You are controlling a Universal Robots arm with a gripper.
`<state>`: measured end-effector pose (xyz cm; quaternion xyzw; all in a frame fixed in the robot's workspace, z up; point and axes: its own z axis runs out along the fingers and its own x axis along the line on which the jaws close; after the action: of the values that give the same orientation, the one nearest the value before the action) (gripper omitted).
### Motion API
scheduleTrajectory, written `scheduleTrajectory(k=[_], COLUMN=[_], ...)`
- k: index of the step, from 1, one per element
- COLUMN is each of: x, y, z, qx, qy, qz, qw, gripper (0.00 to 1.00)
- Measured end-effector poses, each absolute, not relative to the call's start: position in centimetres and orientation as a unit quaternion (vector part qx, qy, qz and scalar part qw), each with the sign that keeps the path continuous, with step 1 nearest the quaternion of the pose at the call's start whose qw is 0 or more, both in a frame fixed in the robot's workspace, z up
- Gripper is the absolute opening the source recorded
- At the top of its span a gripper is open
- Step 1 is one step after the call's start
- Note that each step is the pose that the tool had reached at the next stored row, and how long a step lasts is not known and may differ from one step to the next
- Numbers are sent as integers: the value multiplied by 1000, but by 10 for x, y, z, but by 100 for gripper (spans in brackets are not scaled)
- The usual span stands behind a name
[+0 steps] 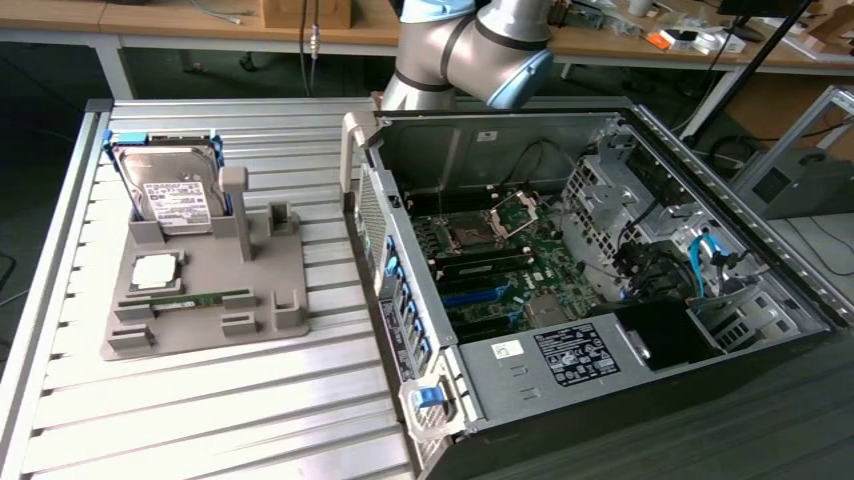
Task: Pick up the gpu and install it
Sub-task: 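Pick up the gpu and move the gpu toward the slot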
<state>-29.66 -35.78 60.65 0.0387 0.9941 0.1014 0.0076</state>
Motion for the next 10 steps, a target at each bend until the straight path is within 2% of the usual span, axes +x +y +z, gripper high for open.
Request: scheduleTrajectory(k=[8,9,10], x=[-297,-297,-297], y=[-358,-358,-358], z=[606,606,606], qx=[39,39,38], qy=[994,994,996], qz=[101,97,84], qw=[8,8,8], gripper=[28,28,28])
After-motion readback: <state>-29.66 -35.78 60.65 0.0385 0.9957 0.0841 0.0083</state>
